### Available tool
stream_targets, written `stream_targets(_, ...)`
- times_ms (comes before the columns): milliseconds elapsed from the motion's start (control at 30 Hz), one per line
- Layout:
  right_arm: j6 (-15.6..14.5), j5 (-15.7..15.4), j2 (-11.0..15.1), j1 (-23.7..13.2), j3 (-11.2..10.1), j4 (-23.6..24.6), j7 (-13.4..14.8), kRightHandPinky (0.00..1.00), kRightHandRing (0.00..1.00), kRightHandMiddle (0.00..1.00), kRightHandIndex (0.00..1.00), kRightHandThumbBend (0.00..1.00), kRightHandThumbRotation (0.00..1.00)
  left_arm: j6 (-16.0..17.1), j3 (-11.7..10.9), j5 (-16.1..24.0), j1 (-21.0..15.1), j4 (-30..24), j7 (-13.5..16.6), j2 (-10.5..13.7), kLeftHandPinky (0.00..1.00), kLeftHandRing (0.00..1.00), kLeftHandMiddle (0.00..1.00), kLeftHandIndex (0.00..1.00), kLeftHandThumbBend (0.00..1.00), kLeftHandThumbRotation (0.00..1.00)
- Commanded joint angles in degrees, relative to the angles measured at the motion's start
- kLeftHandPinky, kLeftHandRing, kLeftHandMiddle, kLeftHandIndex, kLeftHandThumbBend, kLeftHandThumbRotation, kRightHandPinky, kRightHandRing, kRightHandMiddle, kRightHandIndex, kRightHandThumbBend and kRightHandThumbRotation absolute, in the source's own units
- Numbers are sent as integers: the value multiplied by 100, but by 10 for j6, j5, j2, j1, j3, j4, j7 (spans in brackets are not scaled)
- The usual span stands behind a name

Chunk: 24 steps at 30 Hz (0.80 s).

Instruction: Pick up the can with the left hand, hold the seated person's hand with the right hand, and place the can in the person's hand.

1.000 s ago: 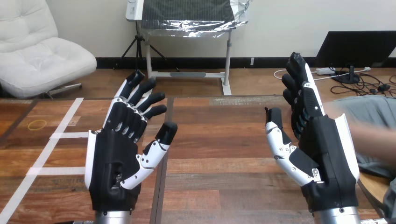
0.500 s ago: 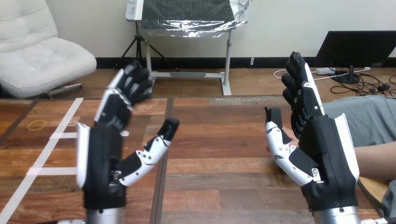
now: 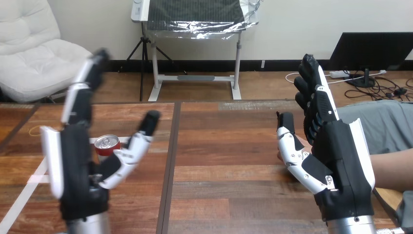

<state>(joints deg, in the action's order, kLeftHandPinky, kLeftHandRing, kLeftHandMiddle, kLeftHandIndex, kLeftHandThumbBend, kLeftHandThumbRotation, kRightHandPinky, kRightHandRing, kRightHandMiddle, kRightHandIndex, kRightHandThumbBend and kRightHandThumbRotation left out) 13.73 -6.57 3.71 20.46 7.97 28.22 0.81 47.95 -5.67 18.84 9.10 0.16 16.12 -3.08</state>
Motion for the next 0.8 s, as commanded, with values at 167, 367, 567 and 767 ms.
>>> stream_targets(167,2,4,-5,-33,-8,5,-1,100,100,100,100,2,0,-66,-22,11,-13,-35,3,20,90,91,90,87,73,34)
stream_targets(367,6,-3,-2,-34,-10,2,0,100,100,100,100,2,0,-100,-34,17,-19,-33,1,38,91,91,90,88,77,36)
stream_targets(567,9,1,-2,-35,-11,-1,-2,100,100,100,100,2,0,-129,-40,19,-22,-24,0,55,92,91,91,88,81,37)
stream_targets(767,10,2,-3,-35,-12,-3,-1,100,100,100,100,2,0,-151,-44,26,-25,-9,0,72,91,91,91,88,83,39)
